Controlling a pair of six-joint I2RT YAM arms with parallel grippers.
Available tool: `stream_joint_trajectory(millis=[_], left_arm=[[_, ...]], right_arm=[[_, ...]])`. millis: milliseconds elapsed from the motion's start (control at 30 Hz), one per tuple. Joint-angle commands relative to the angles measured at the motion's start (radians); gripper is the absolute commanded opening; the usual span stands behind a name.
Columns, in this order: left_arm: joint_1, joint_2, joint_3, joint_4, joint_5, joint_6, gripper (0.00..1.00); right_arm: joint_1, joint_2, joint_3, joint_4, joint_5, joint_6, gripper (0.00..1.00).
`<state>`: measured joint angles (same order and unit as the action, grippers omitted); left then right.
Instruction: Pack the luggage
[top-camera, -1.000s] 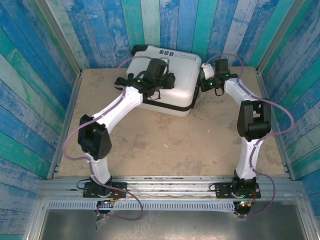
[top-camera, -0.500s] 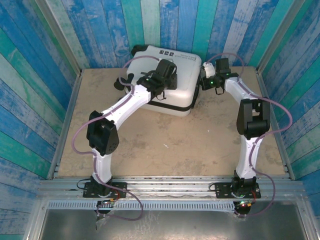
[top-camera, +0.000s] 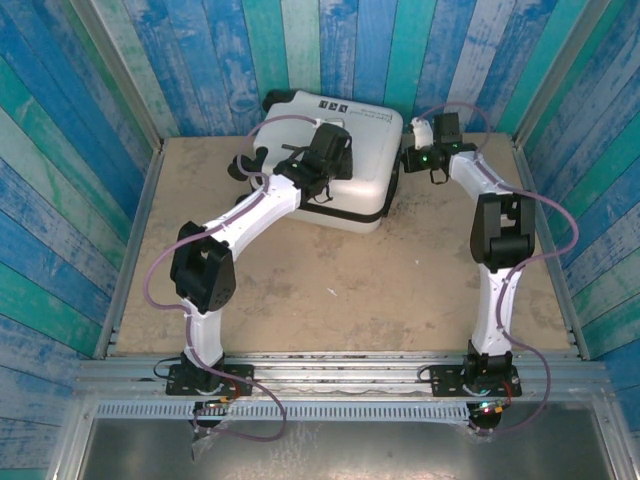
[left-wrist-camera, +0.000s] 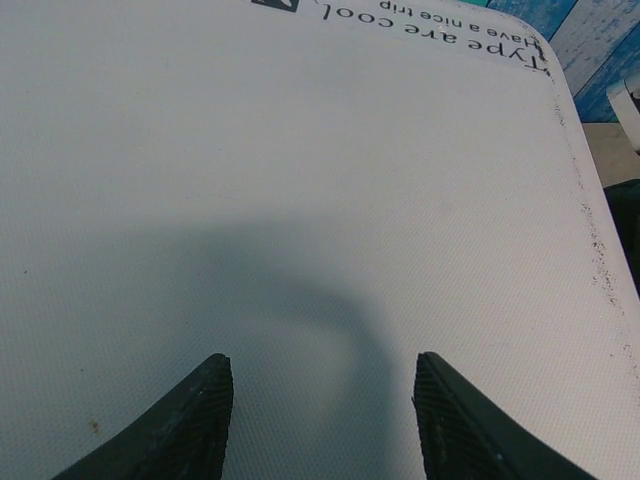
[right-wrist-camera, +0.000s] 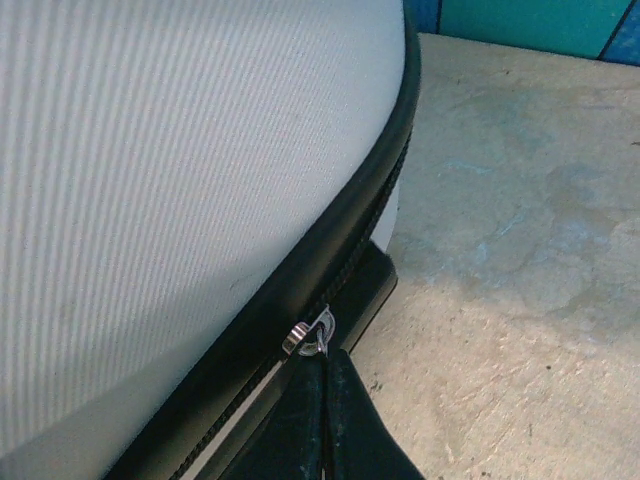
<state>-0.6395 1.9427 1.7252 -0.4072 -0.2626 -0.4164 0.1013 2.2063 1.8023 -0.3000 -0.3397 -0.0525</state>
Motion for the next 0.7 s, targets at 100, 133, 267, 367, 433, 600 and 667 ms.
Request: stream_joint_trajectory(millis=[100, 133, 267, 367, 433, 600, 667], left_arm=[[0.004, 0.125, -0.117, -0.338, 0.060, -0.028, 0.51], [0.004, 0.120, -0.120, -0.340, 0.055, -0.028, 0.50], [0.004, 0.028, -0.187, -0.278, 0.016, -0.032, 0.54], [0.004, -0.152, -0.260, -0.201, -0.120, -0.045, 0.71], [0.014, -0.280, -0.290, -0.150, -0.234, -0.025, 0.81], [0.248, -0.398, -0.208, -0.149, -0.154, -0.008, 0.88], [0.367, -0.315, -0.087, -0.237, -0.072, -0.004, 0.88]], right_arm=[[-0.037, 0.049, 0.070, 0.136, 0.092, 0.055, 0.07], [-0.037, 0.053, 0.079, 0.136, 0.092, 0.061, 0.17], [-0.048, 0.052, 0.105, 0.133, 0.068, 0.096, 0.41], [-0.069, 0.064, 0.152, 0.123, 0.026, 0.169, 0.42], [-0.087, 0.077, 0.199, 0.101, 0.008, 0.245, 0.41], [-0.103, 0.116, 0.295, 0.101, -0.040, 0.417, 0.40], [-0.101, 0.153, 0.339, 0.126, -0.081, 0.474, 0.41]])
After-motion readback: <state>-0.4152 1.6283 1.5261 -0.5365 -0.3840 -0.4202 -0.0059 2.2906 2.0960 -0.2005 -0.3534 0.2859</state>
